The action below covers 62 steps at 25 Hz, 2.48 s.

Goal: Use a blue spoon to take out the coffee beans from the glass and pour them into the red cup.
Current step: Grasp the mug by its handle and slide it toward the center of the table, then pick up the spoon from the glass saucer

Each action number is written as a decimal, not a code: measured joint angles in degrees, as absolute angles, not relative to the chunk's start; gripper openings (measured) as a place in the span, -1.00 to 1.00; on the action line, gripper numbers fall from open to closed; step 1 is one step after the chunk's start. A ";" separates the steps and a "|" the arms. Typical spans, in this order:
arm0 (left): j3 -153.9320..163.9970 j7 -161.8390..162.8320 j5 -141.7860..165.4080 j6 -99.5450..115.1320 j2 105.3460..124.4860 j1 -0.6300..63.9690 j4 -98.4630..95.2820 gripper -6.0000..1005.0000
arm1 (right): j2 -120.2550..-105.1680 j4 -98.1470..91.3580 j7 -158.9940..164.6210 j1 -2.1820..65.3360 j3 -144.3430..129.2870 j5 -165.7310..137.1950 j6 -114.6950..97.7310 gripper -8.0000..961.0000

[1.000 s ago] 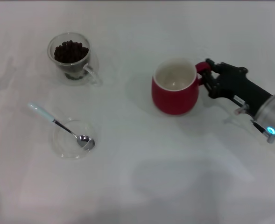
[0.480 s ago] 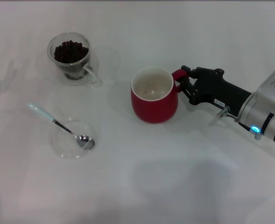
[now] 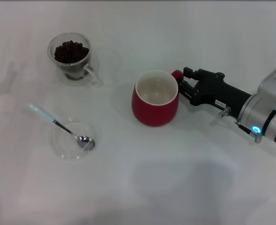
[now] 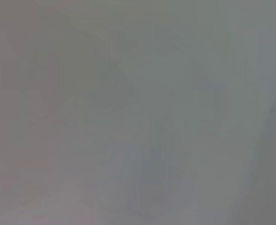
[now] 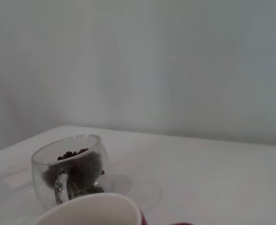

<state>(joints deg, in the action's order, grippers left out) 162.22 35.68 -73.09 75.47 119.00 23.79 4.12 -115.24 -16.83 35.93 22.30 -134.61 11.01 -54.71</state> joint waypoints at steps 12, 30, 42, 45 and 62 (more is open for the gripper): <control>161.78 36.15 -73.72 75.14 118.93 23.81 4.04 0.69 | -112.82 -9.80 48.33 21.79 -134.80 6.19 -66.30 0.54; 163.00 96.65 -56.51 77.41 114.43 20.44 11.12 0.68 | -115.09 -3.31 27.16 10.71 -111.10 31.92 -90.41 0.82; 162.95 104.70 -38.71 81.36 112.16 20.31 10.64 0.65 | -114.97 -3.73 23.80 19.85 -110.84 31.99 -81.48 0.82; 162.94 104.62 -36.07 81.37 112.17 20.85 10.67 0.65 | -114.99 -3.75 23.76 20.56 -111.15 31.99 -80.47 0.82; 162.95 104.67 -25.79 80.73 113.31 25.92 11.31 0.58 | -115.05 -3.96 23.80 20.69 -111.46 31.17 -80.05 0.82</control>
<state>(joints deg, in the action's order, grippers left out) 162.95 104.67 -25.79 80.73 113.31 25.92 11.31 -115.05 -3.96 23.80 20.69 -111.46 31.17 -80.05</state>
